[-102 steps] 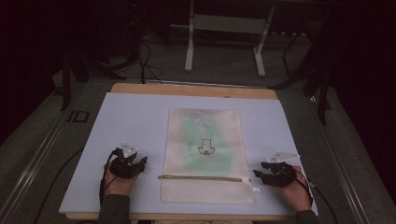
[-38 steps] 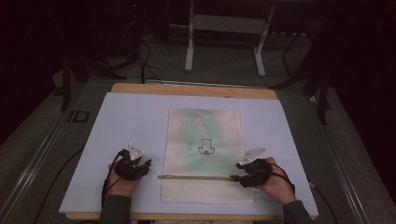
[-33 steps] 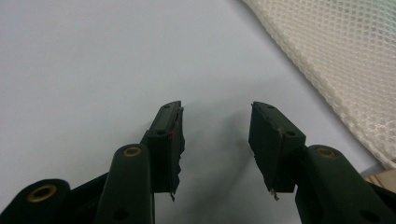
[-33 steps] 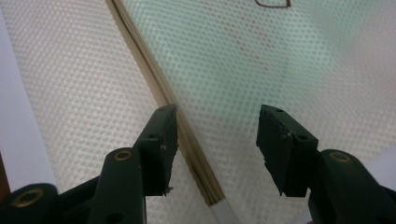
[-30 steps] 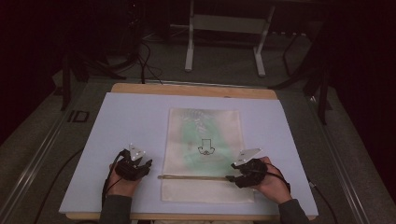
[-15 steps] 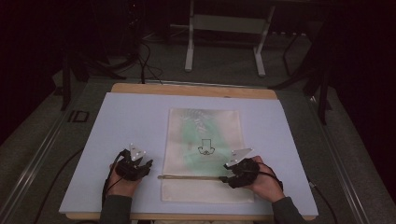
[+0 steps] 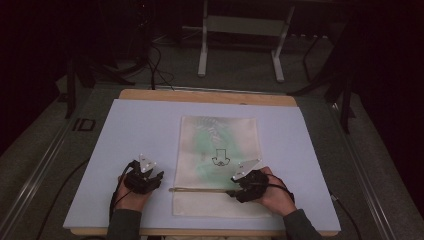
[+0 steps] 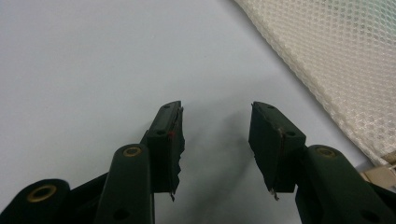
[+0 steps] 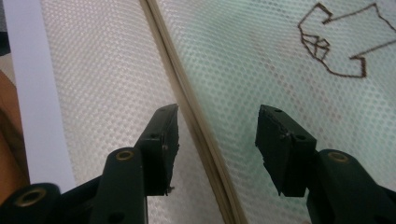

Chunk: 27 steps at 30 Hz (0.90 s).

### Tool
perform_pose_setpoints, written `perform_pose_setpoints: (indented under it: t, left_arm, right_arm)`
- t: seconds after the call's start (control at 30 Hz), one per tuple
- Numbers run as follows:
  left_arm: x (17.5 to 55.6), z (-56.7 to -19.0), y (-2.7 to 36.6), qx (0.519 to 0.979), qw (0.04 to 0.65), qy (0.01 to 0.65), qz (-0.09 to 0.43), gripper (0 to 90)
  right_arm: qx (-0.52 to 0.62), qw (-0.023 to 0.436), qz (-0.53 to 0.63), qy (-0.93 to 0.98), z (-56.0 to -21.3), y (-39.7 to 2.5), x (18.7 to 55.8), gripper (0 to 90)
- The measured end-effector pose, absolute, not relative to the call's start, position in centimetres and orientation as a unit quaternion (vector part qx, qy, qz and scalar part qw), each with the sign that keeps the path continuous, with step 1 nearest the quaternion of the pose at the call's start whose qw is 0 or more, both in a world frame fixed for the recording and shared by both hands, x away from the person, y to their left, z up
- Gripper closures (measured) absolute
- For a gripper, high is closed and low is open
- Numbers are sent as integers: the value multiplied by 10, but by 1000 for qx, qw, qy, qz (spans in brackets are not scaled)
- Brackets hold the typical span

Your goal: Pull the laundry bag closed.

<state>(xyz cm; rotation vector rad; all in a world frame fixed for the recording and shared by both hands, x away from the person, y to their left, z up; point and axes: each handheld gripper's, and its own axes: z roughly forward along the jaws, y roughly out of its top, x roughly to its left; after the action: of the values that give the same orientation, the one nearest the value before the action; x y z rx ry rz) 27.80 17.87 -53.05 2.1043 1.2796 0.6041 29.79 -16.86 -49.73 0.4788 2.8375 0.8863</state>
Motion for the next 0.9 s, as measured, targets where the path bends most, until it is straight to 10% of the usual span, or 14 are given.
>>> perform_pose_setpoints:
  t: [0.9]
  left_arm:
    - [278,-531,177,797,300,475,221,551]
  right_arm:
    - [114,59,309,942,-495,-125,299,558]
